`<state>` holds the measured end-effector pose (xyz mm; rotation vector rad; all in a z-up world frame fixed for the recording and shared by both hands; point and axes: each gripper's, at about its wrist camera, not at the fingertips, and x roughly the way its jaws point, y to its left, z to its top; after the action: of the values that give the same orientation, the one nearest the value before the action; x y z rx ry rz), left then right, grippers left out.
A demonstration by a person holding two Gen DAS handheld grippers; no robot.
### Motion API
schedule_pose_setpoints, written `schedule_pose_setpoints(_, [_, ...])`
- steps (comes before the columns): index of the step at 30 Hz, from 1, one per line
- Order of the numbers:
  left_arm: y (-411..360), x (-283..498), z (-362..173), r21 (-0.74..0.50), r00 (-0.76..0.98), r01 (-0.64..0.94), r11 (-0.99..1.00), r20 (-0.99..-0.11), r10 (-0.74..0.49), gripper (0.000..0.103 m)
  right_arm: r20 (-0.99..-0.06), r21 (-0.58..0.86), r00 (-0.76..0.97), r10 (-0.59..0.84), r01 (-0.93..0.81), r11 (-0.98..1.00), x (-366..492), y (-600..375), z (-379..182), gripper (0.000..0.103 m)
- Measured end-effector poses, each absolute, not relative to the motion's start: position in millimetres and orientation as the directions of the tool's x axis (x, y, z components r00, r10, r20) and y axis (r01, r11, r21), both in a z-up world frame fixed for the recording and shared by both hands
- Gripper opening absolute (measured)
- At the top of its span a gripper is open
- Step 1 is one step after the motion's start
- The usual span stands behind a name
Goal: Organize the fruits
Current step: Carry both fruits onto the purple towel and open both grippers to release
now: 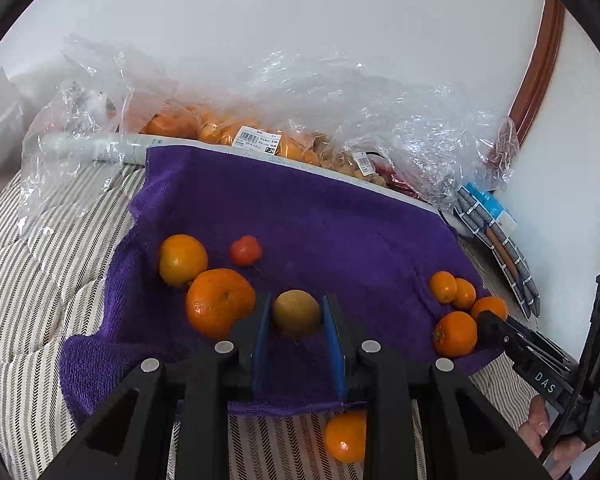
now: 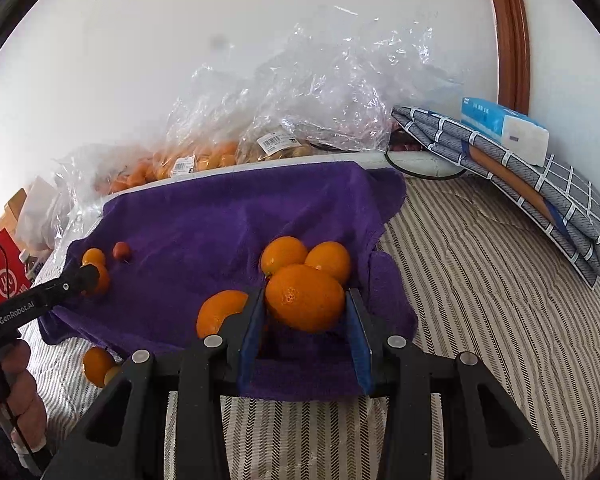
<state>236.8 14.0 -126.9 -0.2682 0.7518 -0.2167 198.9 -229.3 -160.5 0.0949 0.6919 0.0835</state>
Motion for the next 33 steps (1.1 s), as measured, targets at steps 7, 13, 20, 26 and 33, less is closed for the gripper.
schedule_pose_setpoints(7, [12,237,-132,-0.309,0.707,0.071,0.948,-0.655,-0.266,0.025,-0.609,0.087,0.789,0.088,-0.044,0.995,193,-228,-157,0.042])
schedule_pose_setpoints(13, [10,234,-131,-0.294,0.717,0.068,0.953,-0.651,-0.252,0.029,-0.594,0.087,0.801,0.07,-0.022,0.996,186,-228,-150,0.047])
schedule_pose_setpoints(20, [8,222,-118,-0.267,0.759,0.086,0.96,-0.607,-0.237,0.04,-0.589,0.148,0.805,0.062,0.033,0.988,168,-228,-136,0.047])
schedule_pose_setpoints(26, [15,207,-113,-0.228,0.773,0.066,0.971,-0.604,-0.194,0.042,-0.61,0.19,0.787,0.097,0.025,0.982,154,-217,-128,0.047])
schedule_pose_setpoints(33, [41,172,-115,-0.145,0.793,0.043,0.988,-0.597,-0.122,0.045,-0.64,0.158,0.762,0.099,0.004,0.987,135,-197,-134,0.047])
